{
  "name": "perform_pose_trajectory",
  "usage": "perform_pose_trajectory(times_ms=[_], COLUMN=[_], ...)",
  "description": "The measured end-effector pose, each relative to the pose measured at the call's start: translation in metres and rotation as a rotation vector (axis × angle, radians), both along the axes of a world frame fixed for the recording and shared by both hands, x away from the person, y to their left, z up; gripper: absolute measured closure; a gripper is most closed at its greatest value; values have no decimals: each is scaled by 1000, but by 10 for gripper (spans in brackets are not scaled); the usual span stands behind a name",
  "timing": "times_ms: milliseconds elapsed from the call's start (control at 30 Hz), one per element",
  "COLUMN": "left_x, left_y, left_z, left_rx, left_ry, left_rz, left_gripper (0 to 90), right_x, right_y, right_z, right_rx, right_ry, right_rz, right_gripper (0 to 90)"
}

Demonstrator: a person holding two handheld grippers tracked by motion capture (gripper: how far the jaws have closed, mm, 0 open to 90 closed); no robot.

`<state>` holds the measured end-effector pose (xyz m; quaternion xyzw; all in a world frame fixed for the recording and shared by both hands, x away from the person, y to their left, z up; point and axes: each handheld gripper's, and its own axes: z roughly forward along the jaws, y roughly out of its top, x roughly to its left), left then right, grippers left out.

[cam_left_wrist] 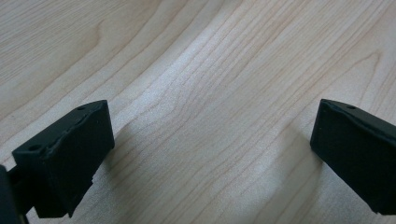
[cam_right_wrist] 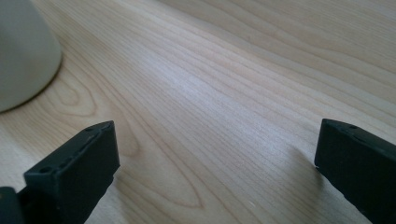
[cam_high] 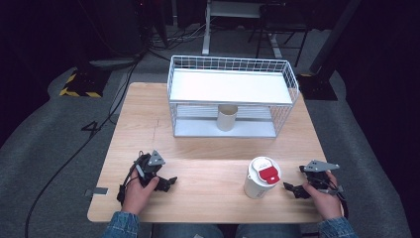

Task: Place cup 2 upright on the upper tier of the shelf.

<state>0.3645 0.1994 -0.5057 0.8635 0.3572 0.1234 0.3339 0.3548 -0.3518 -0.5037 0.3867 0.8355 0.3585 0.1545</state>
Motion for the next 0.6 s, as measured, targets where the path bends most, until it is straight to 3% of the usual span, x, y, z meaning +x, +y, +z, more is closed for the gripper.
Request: perform_pose_trajectory(times_ms=[600], left_x=[0], left_y=[0], left_z=[0], left_rx=[0], left_ry=[0], left_rz=[0], left_gripper=[2], right_x=[-27], right_y=[6], right_z=[36], right_rx=[120], right_ry=[-68], right_rz=[51], right_gripper=[0])
